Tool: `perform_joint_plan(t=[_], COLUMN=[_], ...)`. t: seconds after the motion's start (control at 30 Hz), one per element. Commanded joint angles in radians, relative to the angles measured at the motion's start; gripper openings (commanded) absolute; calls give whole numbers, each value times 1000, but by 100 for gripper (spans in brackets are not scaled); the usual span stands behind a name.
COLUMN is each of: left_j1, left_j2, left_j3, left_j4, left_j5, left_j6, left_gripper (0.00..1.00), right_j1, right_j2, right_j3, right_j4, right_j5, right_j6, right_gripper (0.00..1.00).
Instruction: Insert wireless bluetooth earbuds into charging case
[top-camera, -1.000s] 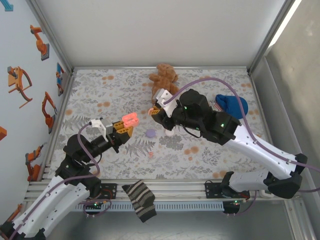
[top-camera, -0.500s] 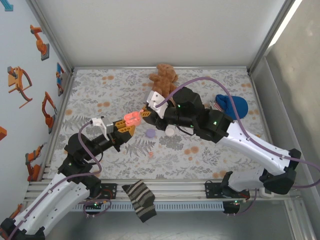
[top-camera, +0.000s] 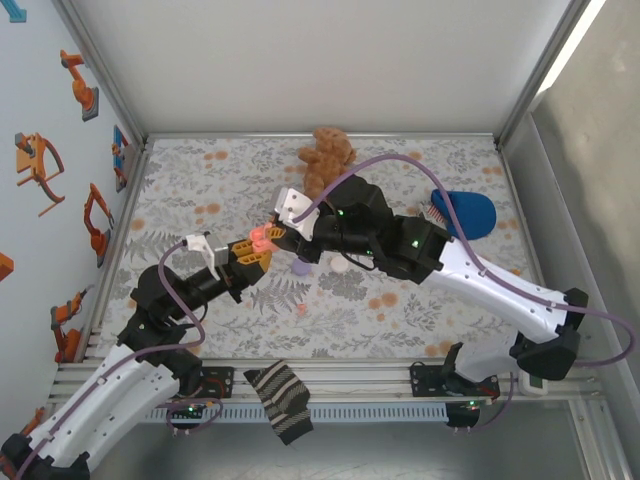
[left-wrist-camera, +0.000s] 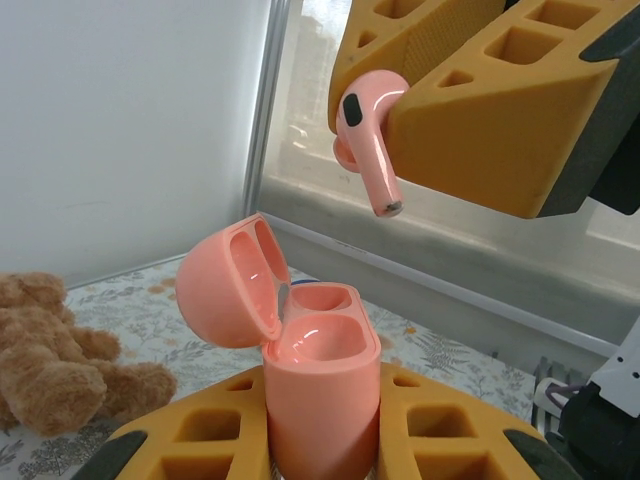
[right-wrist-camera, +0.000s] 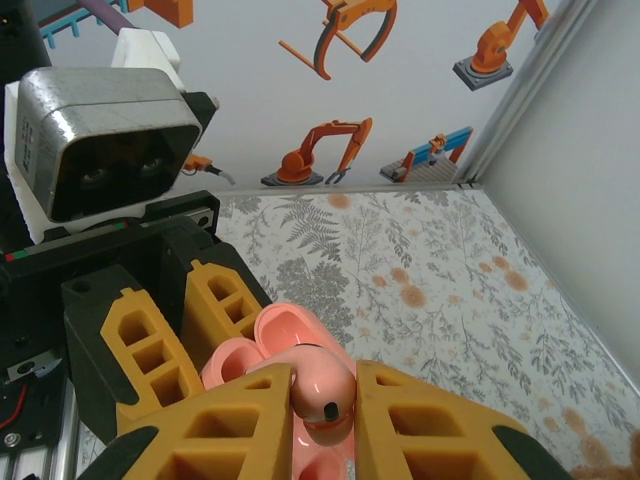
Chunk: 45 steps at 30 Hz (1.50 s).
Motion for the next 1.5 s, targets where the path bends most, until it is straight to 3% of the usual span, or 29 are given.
perform_joint_plan(t=[0.0, 0.77, 1.3, 1.47], left_j1=[-4, -4, -4, -4], left_j2=[4, 0, 2, 1], left_j3=[-6, -4, -2, -1], left_j4=[47, 34, 32, 29], left_j5=[32, 25, 25, 28], left_j6=[-13, 1, 5, 6], left_gripper=[0, 0, 0, 0], right_j1=[14, 41, 43, 43], right_j2=[16, 78, 90, 90], right_j3=[47, 79, 88, 89], right_j4=[-30, -101, -153, -143], right_j5=[33, 74, -14, -21], right_j6=[-39, -67, -42, -38], right_gripper=[19, 20, 21, 26])
